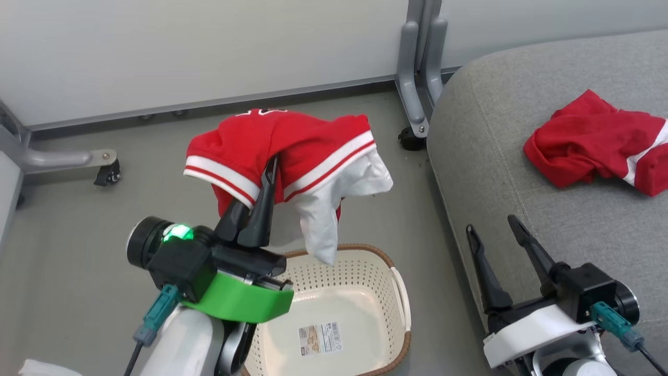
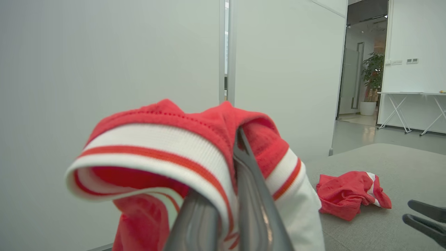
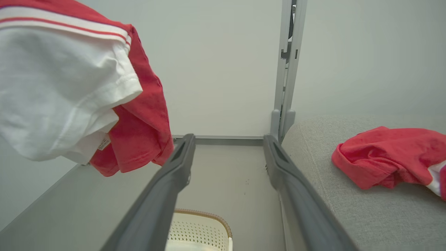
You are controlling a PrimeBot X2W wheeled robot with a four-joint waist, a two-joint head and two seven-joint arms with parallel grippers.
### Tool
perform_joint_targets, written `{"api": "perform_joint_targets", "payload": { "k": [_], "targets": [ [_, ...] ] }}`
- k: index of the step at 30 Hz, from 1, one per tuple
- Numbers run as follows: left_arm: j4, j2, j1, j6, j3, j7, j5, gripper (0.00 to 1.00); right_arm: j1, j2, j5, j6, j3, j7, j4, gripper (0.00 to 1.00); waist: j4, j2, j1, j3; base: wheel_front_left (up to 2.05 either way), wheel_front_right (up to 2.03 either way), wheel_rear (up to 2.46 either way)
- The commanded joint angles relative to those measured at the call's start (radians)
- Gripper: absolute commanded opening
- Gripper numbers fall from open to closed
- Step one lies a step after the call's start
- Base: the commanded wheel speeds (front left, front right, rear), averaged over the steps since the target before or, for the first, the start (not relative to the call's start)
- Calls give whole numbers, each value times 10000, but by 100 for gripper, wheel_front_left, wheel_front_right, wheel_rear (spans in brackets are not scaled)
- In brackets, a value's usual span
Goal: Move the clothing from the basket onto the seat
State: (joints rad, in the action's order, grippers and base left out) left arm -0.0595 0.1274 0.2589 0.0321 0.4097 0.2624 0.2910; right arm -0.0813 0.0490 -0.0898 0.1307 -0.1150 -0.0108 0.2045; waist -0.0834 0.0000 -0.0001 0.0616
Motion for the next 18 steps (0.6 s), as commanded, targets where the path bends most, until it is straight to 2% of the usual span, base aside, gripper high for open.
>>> {"api": "perform_joint_targets", "payload": {
  "k": [1,18],
  "targets": [
    [-148,-30,-308,44,-82,34,-109,0,-226,30,-12,1,-57,57,37,100,-4,0,1,-365,0,0,0],
    [-674,-291,-1553,220,-431,34,-257,0,-953,28,-180,1,-229,347,158,100,-164,0,1,-1073,0,0,0]
  ]
}}
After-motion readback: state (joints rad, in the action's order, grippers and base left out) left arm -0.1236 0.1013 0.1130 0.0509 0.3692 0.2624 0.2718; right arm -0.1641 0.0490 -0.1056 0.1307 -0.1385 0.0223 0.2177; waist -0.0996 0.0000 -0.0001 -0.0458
